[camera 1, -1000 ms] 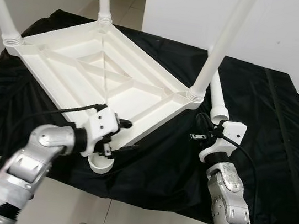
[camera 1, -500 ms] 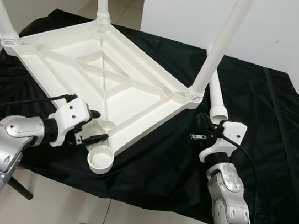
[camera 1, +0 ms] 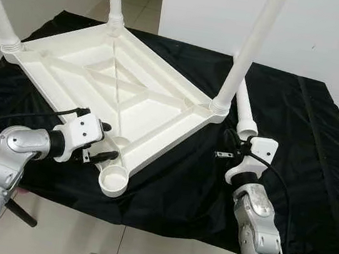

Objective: Building children table

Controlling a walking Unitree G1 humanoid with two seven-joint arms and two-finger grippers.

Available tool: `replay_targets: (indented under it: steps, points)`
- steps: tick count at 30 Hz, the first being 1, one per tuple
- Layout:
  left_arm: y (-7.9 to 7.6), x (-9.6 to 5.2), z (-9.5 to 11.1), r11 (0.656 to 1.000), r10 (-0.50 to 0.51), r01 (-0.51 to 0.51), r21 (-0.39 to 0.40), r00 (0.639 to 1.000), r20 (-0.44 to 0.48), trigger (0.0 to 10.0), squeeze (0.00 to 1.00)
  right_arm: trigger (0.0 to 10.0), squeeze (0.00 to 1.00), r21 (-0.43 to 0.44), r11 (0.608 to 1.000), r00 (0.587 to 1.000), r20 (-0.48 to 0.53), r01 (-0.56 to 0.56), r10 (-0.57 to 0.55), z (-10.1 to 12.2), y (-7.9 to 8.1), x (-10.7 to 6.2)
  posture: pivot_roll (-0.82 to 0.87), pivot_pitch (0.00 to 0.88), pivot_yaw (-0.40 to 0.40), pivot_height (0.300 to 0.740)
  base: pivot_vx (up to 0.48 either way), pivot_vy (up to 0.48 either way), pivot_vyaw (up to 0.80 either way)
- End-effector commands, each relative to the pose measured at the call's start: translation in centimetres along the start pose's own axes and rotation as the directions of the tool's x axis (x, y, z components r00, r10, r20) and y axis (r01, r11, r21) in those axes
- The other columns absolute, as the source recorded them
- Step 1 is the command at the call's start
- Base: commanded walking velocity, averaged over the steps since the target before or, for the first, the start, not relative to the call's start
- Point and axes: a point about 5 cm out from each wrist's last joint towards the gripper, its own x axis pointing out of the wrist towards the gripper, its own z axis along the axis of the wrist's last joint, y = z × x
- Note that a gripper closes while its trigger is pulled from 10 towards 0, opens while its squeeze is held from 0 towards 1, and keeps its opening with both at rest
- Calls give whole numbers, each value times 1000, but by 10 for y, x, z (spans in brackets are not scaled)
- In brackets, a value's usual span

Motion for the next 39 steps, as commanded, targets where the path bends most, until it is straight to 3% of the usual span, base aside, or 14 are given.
replay_targets:
  steps: [1,5,11,14,21,22,26,30,35,39]
  points:
    - [10,-4,-11,982,190,-191,-13,980,-57,10000,0,10000,0,-4,1000,1000,-14,11,-11,-1,-2,0,113,97,-34,740,0,0,0]
    - [17,-7,-13,975,222,-223,-8,972,-73,10000,0,10000,0,-4,1000,1000,-15,16,-16,-1,-3,-1,112,99,-31,740,0,0,0]
    - [10,-4,-19,980,197,-196,16,976,-92,10000,0,10000,0,-6,1000,1000,-19,20,-20,-2,-2,-3,108,100,-32,740,0,0,0]
    - [-18,14,-13,994,84,-80,69,994,-66,10000,0,10000,0,-12,1000,1000,-20,21,-21,-1,-4,-2,106,100,-35,740,0,0,0]
    - [-32,28,0,997,47,-47,62,999,-6,10000,0,10000,0,-13,1000,999,-27,26,-27,-1,-6,0,102,99,-38,740,0,0,0]
    - [-43,42,16,998,28,-31,53,998,57,10000,0,10000,0,-18,999,998,-43,40,-41,-3,-7,1,100,98,-38,740,0,0,0]
    - [-52,55,32,999,13,-18,45,993,115,10000,0,10000,0,-23,999,997,-52,47,-48,-4,-7,2,102,98,-40,740,0,0,0]
    - [-58,64,35,998,-11,4,57,993,121,10000,0,10000,0,-21,999,998,-54,44,-45,-5,-6,3,105,99,-41,740,0,0,0]
    - [-57,65,30,997,-32,24,77,994,100,10000,0,10000,0,-21,999,998,-53,42,-43,-4,-6,3,106,99,-37,740,0,0,0]
    - [-46,58,20,994,-55,49,100,997,54,10000,0,10000,0,-23,999,998,-52,45,-46,-4,-7,2,101,100,-26,740,0,0,0]
